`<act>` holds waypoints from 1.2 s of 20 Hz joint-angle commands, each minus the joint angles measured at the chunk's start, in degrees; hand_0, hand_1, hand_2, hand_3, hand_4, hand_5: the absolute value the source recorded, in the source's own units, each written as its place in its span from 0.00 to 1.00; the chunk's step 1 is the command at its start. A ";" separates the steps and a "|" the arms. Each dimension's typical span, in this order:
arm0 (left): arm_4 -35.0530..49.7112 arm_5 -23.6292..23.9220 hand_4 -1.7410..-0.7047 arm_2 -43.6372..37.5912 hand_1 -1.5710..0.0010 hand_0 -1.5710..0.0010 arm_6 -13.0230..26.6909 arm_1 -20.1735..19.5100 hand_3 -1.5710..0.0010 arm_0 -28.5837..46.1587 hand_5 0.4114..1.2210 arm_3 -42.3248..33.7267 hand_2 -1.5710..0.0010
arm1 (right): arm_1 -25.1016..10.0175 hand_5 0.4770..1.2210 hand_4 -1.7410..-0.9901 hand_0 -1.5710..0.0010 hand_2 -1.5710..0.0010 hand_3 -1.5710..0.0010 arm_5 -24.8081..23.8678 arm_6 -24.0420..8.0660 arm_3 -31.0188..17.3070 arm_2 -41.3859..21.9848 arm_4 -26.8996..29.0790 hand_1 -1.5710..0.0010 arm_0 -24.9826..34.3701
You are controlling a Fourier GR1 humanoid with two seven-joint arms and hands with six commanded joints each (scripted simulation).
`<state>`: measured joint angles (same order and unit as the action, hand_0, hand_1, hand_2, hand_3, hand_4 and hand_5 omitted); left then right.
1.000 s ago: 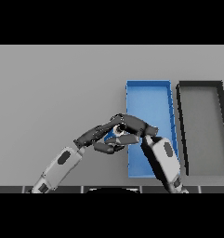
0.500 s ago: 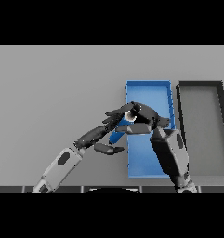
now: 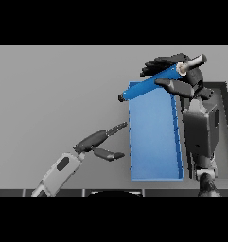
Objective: Pick up the blue pipe and place it into the blue bin.
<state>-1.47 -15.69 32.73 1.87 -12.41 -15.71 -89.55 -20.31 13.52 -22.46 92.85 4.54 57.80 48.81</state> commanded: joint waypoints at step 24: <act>1.99 -0.61 0.83 -1.29 1.00 1.00 3.11 -0.14 1.00 -0.29 0.05 0.19 1.00 | 2.31 0.88 0.26 0.00 0.11 0.29 -7.50 -10.97 -24.40 -8.36 -18.75 0.07 -23.34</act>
<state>0.51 -16.30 31.44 5.04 -12.56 -15.99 -89.35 -18.03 5.91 -32.68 68.47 -3.78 39.08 25.51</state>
